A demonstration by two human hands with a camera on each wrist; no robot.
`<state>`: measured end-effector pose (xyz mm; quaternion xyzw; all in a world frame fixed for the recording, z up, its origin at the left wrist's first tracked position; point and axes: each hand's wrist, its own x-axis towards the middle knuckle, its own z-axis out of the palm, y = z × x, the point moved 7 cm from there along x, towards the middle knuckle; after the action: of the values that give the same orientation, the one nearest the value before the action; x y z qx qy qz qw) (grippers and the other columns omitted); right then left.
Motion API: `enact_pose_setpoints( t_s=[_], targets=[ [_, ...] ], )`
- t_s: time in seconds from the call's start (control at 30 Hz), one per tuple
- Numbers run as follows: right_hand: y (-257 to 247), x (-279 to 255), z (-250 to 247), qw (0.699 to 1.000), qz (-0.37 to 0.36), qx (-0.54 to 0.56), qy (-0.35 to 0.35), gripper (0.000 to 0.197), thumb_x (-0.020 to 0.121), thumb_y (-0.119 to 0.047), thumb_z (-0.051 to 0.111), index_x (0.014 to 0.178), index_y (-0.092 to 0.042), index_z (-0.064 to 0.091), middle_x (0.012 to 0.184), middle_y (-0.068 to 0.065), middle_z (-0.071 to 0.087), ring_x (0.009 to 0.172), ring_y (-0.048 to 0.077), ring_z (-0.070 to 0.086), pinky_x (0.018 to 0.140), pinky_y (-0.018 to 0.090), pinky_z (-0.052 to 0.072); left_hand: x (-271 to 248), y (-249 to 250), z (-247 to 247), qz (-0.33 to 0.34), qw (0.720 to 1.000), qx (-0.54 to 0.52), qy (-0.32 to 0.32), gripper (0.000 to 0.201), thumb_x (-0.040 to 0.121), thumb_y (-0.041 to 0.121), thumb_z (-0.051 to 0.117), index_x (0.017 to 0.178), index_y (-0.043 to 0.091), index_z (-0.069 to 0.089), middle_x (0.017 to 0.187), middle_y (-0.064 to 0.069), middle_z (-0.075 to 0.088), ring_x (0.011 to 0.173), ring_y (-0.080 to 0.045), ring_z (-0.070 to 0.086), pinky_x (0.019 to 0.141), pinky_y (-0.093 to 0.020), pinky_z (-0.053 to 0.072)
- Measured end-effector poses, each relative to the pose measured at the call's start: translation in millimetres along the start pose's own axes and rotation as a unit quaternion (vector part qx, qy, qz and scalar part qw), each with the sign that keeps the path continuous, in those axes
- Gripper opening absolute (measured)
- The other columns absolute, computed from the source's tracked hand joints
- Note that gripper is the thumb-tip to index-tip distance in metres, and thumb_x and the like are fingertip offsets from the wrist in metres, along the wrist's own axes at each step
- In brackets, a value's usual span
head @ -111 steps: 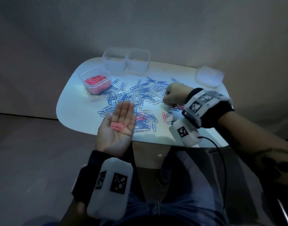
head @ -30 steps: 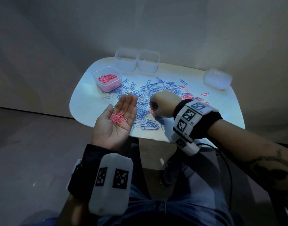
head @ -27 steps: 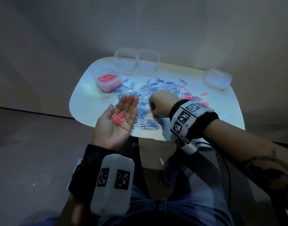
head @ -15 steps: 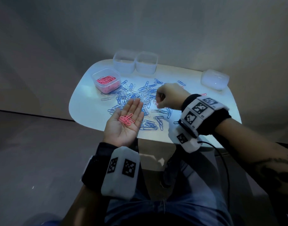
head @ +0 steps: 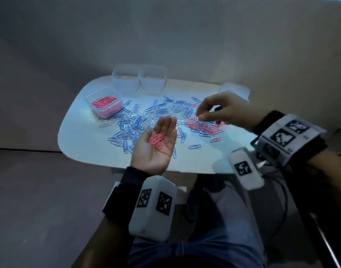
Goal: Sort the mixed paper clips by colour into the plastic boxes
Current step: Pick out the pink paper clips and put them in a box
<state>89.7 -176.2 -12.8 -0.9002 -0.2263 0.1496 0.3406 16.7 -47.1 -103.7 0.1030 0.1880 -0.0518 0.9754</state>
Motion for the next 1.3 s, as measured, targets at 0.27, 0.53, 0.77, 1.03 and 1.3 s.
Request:
enact_pose_setpoints(
  t_s=[0.27, 0.53, 0.77, 1.03, 1.3],
  targets=[
    [84, 15, -10, 0.944, 0.077, -0.308, -0.092, 0.040, 0.079, -0.015, 0.070, 0.119, -0.014, 0.063, 0.118, 0.007, 0.062, 0.102, 0.023, 0.060, 0.086, 0.025, 0.041, -5, -11, -13, -0.075, 0.996, 0.045, 0.029, 0.036, 0.075, 0.022, 0.045, 0.040, 0.014, 0.044, 0.034, 0.004, 0.030, 0.032, -0.003, 0.036, 0.032, -0.010, 0.026],
    [95, 15, -2, 0.946, 0.107, -0.297, -0.067, 0.025, 0.079, -0.024, 0.070, 0.098, -0.009, 0.063, 0.103, 0.009, 0.064, 0.089, 0.021, 0.054, 0.076, 0.029, 0.047, -8, -19, -13, -0.110, 0.993, 0.040, 0.020, 0.069, 0.083, 0.059, 0.043, 0.035, 0.011, 0.035, 0.037, 0.005, 0.027, 0.034, -0.007, 0.041, 0.032, -0.014, 0.030],
    [87, 12, 11, 0.951, 0.155, -0.265, -0.037, 0.036, 0.076, -0.039, 0.072, 0.086, -0.007, 0.059, 0.090, 0.011, 0.062, 0.083, 0.026, 0.057, 0.064, 0.028, 0.039, -8, -28, -10, -0.130, 0.991, 0.009, 0.028, 0.074, 0.089, 0.063, 0.027, 0.037, 0.011, 0.032, 0.041, 0.002, 0.034, 0.039, -0.008, 0.045, 0.035, -0.013, 0.036],
    [82, 15, 17, 0.956, 0.207, -0.205, -0.015, 0.019, 0.066, -0.012, 0.074, 0.082, -0.003, 0.068, 0.080, 0.012, 0.066, 0.069, 0.026, 0.060, 0.067, 0.032, 0.053, -11, -28, -6, -0.150, 0.989, -0.019, -0.001, 0.062, 0.083, 0.051, 0.045, 0.040, 0.008, 0.038, 0.042, -0.002, 0.040, 0.041, -0.014, 0.049, 0.038, -0.018, 0.039],
    [83, 18, 18, 0.961, 0.236, -0.138, -0.039, 0.026, 0.075, -0.012, 0.071, 0.057, -0.012, 0.052, 0.059, 0.003, 0.052, 0.056, 0.017, 0.049, 0.054, 0.023, 0.042, -9, -28, -9, -0.100, 0.994, -0.004, 0.048, 0.070, 0.094, 0.051, 0.031, 0.041, 0.009, 0.047, 0.049, 0.001, 0.049, 0.046, -0.015, 0.060, 0.043, -0.019, 0.050]
  ],
)
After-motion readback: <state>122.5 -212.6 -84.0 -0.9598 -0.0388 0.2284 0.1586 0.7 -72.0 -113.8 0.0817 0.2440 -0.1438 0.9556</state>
